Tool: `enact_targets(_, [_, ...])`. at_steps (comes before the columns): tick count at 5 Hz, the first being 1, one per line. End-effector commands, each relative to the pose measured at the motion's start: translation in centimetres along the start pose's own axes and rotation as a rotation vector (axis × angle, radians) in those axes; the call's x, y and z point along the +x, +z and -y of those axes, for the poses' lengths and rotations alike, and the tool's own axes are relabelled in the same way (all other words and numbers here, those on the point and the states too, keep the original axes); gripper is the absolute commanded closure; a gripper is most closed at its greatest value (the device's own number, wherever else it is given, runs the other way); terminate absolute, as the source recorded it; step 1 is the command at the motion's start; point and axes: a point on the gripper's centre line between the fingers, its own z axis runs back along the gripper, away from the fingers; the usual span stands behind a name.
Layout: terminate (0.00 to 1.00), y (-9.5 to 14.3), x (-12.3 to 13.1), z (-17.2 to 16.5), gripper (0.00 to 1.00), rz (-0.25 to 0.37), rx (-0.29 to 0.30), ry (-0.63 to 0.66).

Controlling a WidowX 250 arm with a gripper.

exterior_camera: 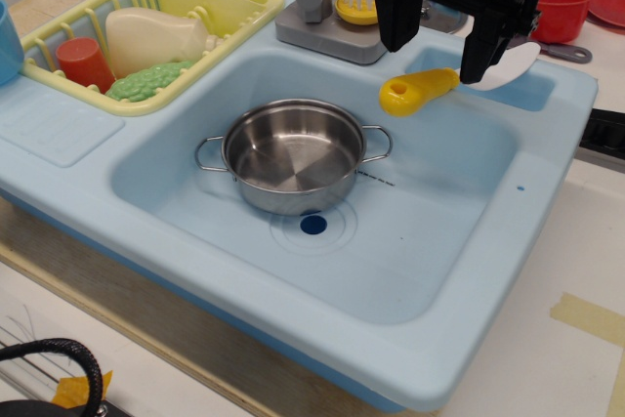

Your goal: Put knife in pot or pan

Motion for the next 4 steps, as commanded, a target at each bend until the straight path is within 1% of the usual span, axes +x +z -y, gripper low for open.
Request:
enact_targets(1, [0.0,0.2,0.9,-1.1,0.0,0.041,0.002,-0.016])
enact_targets(4, [0.0,-1.8,1.0,-1.2,0.0,0.031,-0.04,-0.021])
